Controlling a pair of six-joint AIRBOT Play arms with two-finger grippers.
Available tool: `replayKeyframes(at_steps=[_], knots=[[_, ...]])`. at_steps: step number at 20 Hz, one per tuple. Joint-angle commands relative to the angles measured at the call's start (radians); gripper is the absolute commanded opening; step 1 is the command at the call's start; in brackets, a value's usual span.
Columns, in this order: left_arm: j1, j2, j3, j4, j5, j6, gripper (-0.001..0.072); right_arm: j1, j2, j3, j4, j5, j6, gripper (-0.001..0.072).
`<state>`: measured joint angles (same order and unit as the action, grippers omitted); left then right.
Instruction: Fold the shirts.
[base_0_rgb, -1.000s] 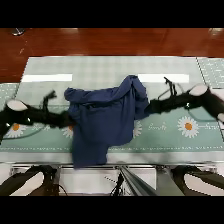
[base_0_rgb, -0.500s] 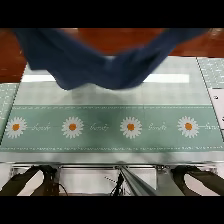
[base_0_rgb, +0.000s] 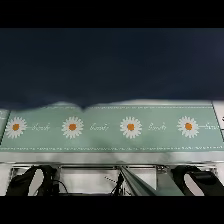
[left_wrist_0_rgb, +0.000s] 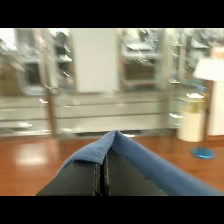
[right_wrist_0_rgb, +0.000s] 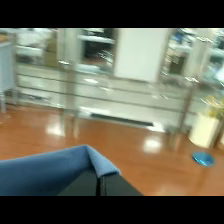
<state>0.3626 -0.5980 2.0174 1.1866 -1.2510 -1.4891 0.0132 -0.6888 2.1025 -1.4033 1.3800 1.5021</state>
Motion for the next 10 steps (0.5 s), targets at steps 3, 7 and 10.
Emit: replayKeyframes(at_steps=[3,7,10], knots=[[-0.026,0.114,-0.18,0.171,-0.107,-0.074,0.0017,0.0,0.097,-0.164,-0.125,0.184,0.071,0.0022],[-0.026,0.1,-0.516,0.008,-0.13,-0.074,0.0016,0.0,0.095,-0.48,-0.043,0.134,0.077,0.0022],[-0.026,0.035,-0.796,-0.111,-0.1,-0.028,0.0017,0.0,0.068,-0.762,-0.022,-0.028,0.085,0.0022]])
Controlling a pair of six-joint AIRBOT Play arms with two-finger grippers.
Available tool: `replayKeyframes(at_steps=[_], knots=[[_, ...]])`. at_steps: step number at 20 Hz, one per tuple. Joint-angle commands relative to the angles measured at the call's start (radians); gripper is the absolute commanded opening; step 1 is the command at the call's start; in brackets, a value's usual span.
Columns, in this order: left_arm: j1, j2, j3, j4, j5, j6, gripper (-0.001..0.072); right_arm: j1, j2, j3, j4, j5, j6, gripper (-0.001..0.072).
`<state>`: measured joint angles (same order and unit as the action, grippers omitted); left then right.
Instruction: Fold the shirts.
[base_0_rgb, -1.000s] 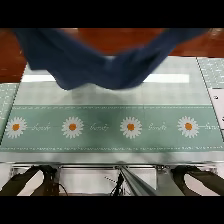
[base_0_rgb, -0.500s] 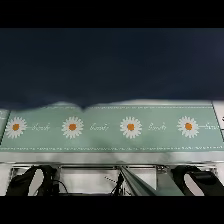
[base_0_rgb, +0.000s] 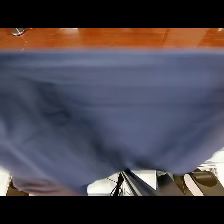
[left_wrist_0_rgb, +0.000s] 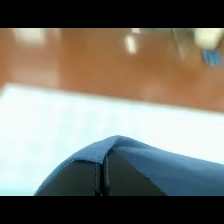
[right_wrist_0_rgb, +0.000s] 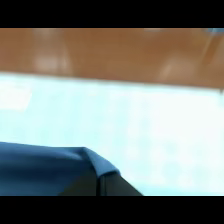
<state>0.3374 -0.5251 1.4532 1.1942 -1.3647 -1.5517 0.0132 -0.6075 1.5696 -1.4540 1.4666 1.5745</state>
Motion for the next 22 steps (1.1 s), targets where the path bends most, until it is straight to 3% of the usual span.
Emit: replayKeyframes(at_steps=[1,4,6,8,11,15,18,20,22], knots=[[-0.001,-0.074,-0.307,-0.146,0.048,0.063,0.0017,0.0,-0.045,-0.311,0.03,-0.176,0.015,0.0022],[-0.003,-0.245,-0.431,-0.175,0.177,0.101,0.0017,0.0,-0.226,-0.428,0.034,-0.337,0.025,0.0022],[-0.026,-0.382,-0.432,-0.175,0.333,0.103,0.0017,0.0,-0.402,-0.418,0.04,-0.438,0.024,0.0022],[-0.064,-0.53,-0.396,-0.174,0.479,0.103,0.0017,0.0,-0.603,-0.342,0.04,-0.511,0.023,0.0022],[-0.126,-0.752,-0.281,-0.174,0.592,0.091,0.0017,0.0,-0.906,-0.093,0.042,-0.485,0.027,0.0022],[-0.172,-0.996,-0.117,-0.175,0.588,0.009,0.0017,-0.003,-1.235,0.309,0.055,-0.341,0.065,0.0022],[-0.174,-1.071,-0.063,-0.174,0.587,-0.085,0.0016,-0.046,-1.368,0.468,0.183,-0.297,0.096,0.0022],[-0.17,-1.075,-0.041,-0.174,0.566,-0.076,0.0016,-0.092,-1.389,0.473,0.293,-0.294,0.093,0.0022],[-0.156,-1.075,0.007,-0.171,0.486,-0.009,0.0016,-0.129,-1.384,0.473,0.347,-0.255,0.037,0.0022]])
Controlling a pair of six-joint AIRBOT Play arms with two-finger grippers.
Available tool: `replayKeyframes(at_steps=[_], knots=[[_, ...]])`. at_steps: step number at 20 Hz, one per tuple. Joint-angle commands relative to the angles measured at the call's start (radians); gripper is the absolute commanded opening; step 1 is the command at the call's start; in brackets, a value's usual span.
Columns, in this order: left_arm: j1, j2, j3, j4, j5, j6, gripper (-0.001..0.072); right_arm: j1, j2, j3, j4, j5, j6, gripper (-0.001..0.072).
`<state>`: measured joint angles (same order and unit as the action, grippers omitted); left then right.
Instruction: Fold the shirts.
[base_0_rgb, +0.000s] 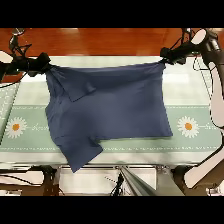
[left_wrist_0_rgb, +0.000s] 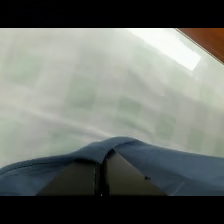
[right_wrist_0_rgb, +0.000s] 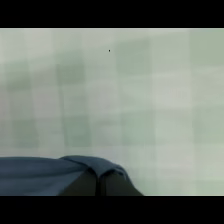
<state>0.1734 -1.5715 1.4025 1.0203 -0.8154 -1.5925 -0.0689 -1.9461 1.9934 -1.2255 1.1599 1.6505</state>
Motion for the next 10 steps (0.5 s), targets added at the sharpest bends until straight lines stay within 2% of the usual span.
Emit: replayKeyframes(at_steps=[1,4,7,10], knots=[[0.019,-0.029,0.084,0.003,-0.127,0.058,0.0017,-0.063,-0.039,0.049,0.144,0.086,-0.08,0.0022],[0.048,-0.024,0.117,0.004,-0.307,0.074,0.0016,-0.103,-0.035,0.049,0.295,0.235,-0.195,0.0022],[0.046,-0.022,0.1,0.084,-0.496,0.115,0.0017,-0.106,-0.035,0.034,0.238,0.393,-0.239,0.0022],[0.04,-0.021,-0.017,0.101,-0.547,0.115,0.0017,-0.107,-0.035,-0.043,0.223,0.438,-0.266,0.0022]])
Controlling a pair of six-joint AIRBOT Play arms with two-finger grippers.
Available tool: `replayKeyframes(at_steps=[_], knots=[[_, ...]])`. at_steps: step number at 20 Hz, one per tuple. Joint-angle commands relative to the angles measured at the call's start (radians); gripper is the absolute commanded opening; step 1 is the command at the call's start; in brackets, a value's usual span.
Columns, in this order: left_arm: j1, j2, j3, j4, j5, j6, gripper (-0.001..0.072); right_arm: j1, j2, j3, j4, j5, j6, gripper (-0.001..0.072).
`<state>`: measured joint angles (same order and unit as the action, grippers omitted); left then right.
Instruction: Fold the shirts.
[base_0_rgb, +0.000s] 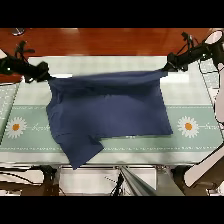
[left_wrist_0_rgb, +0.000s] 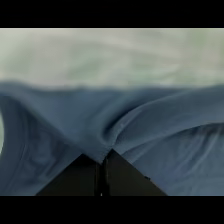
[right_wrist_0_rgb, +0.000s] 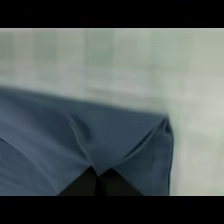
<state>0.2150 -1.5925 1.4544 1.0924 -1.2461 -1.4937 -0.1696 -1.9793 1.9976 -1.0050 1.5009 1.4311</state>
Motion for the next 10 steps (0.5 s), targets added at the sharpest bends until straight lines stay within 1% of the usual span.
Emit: replayKeyframes(at_steps=[1,4,8,10], knots=[[-0.011,0.0,-0.107,0.03,-0.116,0.017,0.0017,-0.006,-0.002,-0.075,0.001,0.099,-0.047,0.0022],[-0.028,0.0,-0.189,0.031,-0.113,0.043,0.0017,-0.005,-0.002,-0.142,-0.006,0.105,-0.047,0.0022],[-0.005,0.001,-0.194,0.052,-0.137,0.043,0.0018,-0.009,-0.002,-0.154,-0.12,0.125,-0.018,0.0023],[0.021,0.001,-0.195,0.061,-0.151,0.043,0.0018,-0.01,-0.002,-0.154,-0.112,0.124,-0.019,0.0022]])
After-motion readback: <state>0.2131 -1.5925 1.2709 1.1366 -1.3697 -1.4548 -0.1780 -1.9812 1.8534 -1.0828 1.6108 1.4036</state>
